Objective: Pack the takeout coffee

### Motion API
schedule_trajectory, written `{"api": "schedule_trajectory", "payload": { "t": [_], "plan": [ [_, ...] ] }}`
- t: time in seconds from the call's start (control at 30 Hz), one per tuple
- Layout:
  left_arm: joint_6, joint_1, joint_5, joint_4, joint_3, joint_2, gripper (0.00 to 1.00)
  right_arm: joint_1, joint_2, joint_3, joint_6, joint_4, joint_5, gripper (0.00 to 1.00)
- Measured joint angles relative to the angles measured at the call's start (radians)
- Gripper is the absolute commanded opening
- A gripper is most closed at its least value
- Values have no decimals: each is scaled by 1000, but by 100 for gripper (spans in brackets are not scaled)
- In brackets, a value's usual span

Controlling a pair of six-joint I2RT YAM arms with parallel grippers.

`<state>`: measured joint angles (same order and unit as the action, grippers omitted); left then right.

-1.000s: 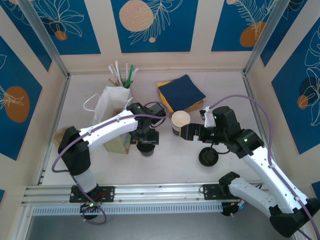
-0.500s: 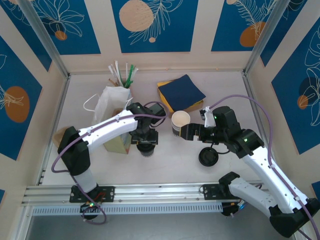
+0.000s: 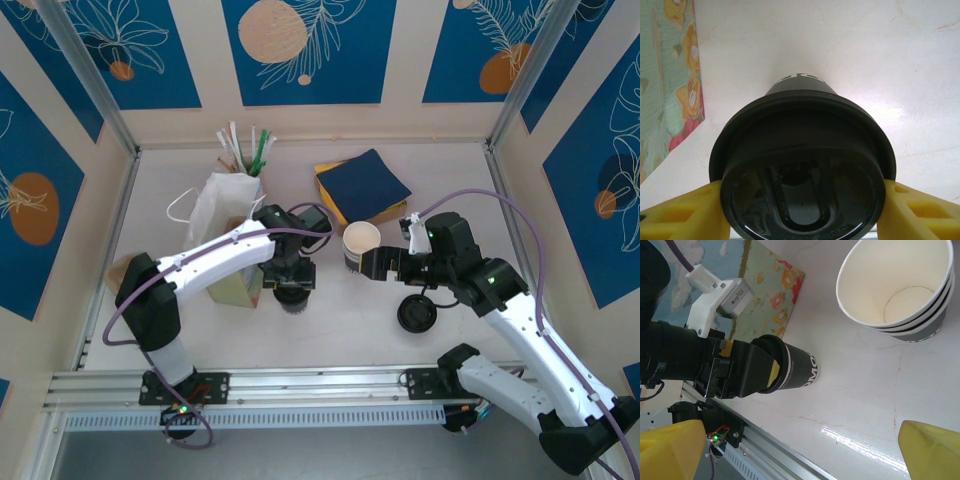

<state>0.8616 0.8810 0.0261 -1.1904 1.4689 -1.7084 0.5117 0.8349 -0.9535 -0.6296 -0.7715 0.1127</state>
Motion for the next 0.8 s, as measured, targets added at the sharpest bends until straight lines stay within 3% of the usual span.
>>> {"api": "schedule_trajectory", "payload": {
  "t": [0.8],
  "plan": [
    [-34,53,10,-109,234,23,64,1,13,0,0,2,9,99]
  ]
}}
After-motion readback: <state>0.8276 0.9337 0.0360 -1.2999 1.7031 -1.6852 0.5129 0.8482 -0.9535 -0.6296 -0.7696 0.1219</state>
